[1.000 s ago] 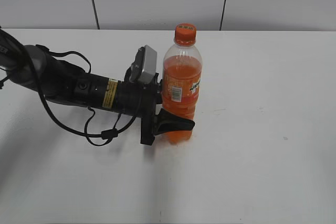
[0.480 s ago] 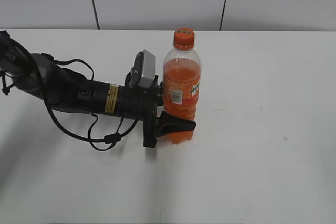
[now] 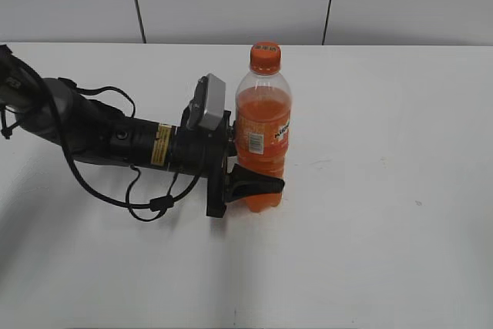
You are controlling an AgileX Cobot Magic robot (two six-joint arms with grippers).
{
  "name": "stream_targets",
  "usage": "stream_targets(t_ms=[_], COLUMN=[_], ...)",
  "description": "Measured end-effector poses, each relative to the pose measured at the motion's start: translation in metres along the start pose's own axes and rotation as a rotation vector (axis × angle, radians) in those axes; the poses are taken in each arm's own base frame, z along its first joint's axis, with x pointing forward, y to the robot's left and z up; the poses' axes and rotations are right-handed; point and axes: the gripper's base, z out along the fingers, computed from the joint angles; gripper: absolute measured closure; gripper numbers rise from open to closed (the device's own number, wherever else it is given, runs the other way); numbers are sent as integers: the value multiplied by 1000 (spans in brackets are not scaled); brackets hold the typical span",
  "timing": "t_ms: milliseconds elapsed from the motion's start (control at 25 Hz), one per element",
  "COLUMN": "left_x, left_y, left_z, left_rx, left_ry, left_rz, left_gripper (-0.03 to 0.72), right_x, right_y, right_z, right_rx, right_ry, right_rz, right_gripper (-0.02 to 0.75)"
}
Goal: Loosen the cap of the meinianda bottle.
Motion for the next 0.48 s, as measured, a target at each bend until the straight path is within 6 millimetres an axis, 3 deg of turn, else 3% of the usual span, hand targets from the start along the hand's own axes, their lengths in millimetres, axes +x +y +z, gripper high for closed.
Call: stream_targets(t_ms=[480], left_x=[4], left_y=[2], left_z=[-8], left_rx=[9], left_ry=[-22], left_rz=[-8], left_gripper=[284], right_x=[0], right_y=[0], right_z=[0], right_rx=[0], right_ry=[0], right_rz=[0], right_gripper=[166])
